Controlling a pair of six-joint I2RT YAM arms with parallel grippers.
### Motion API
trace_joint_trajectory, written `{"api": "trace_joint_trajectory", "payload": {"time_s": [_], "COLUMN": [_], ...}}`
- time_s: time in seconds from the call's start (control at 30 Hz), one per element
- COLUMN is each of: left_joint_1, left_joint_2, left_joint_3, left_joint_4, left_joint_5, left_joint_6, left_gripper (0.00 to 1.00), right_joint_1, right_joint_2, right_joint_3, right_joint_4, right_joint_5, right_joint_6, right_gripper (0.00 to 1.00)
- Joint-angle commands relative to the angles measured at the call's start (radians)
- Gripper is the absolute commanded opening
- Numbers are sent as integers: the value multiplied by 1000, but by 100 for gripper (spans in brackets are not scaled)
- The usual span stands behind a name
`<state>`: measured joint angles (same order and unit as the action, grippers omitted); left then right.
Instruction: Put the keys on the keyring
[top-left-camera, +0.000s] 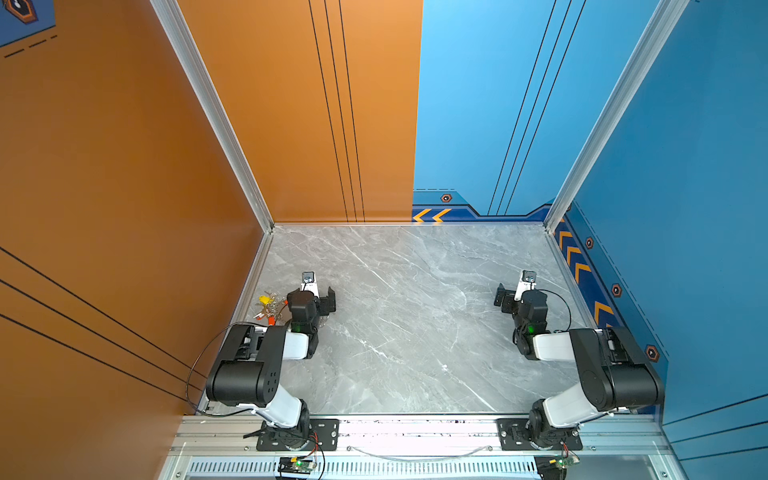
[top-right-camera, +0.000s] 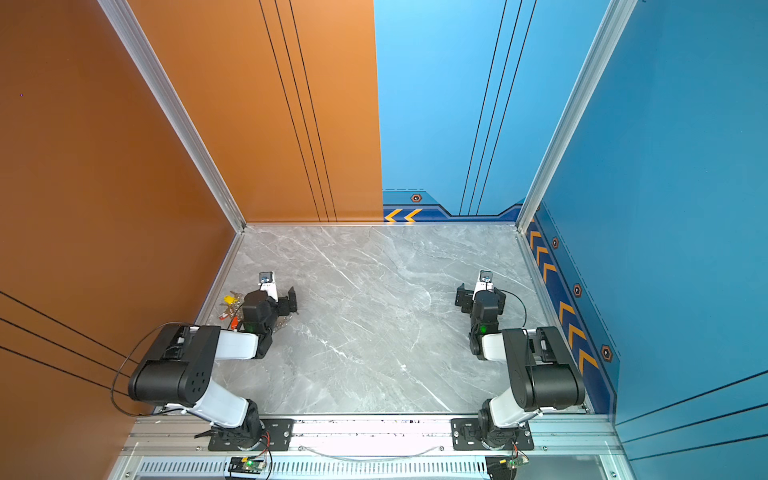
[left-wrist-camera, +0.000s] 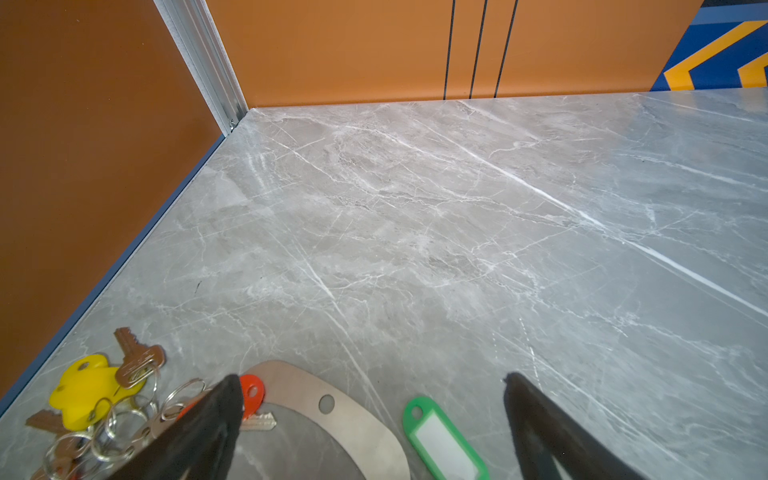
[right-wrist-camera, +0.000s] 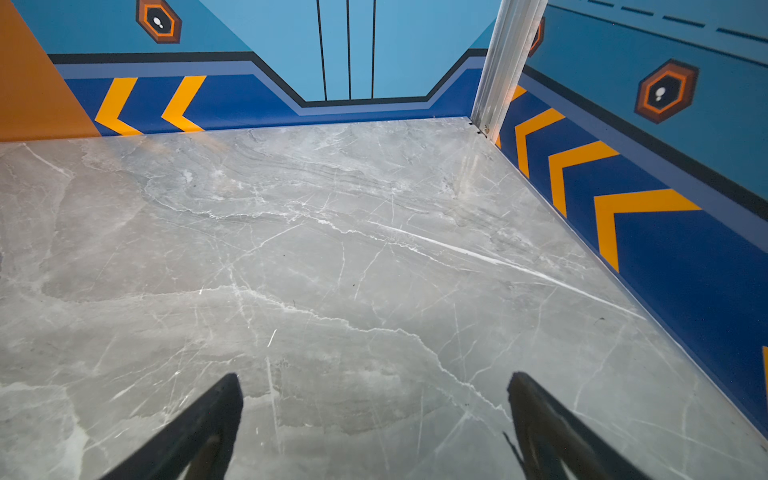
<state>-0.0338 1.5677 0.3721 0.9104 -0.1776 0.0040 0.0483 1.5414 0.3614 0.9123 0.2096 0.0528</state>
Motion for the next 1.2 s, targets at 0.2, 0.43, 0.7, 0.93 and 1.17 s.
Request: {"api": "trace_joint_trajectory", "payload": {"time_s": [0.2,0.43,0.7,0.93,1.17], "left_joint_1": [-3,11,80,79,-66], "left_joint_2": [-2,-3,-8,-72,-455], "left_joint_3": [6,6,-18,-89,-139], "left_joint_4": [19,20,57,140,-68], "left_joint_5": [19,42,187,228,-57], "left_joint_6": [12,3,-42,-22,-34], "left_gripper": [98,98,98,98,98], "right_joint_1": [-4,-4,-2,51,141], "right_joint_2": [4,3,3,-9,-279], "right_joint_3": [8,8,8,-91,-106], "right_joint_4": [1,1,2,182,-47], "right_joint_5": [-9,-9,-9,-59,-17], "right_joint_6": [13,12,12,-80,-152], "right_gripper": [100,100,100,100,100]}}
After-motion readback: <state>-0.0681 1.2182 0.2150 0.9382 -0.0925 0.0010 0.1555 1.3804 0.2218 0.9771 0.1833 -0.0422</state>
